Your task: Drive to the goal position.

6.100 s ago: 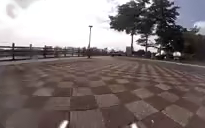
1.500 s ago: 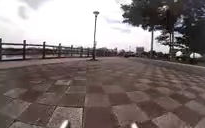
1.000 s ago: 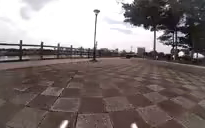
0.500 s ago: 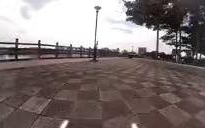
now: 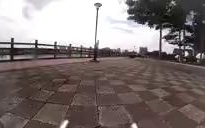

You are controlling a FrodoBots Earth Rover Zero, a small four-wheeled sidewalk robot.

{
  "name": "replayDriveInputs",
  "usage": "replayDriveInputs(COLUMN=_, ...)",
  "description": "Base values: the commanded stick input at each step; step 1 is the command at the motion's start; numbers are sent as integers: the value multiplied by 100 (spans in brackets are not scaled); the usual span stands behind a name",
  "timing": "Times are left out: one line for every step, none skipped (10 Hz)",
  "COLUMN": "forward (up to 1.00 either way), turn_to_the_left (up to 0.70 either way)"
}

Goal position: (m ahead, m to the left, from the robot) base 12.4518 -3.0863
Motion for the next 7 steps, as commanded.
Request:
replayDriveInputs(forward=100, turn_to_the_left=0)
replayDriveInputs(forward=100, turn_to_the_left=0)
replayDriveInputs(forward=100, turn_to_the_left=0)
replayDriveInputs(forward=100, turn_to_the_left=0)
replayDriveInputs(forward=100, turn_to_the_left=0)
replayDriveInputs(forward=100, turn_to_the_left=0)
replayDriveInputs(forward=100, turn_to_the_left=0)
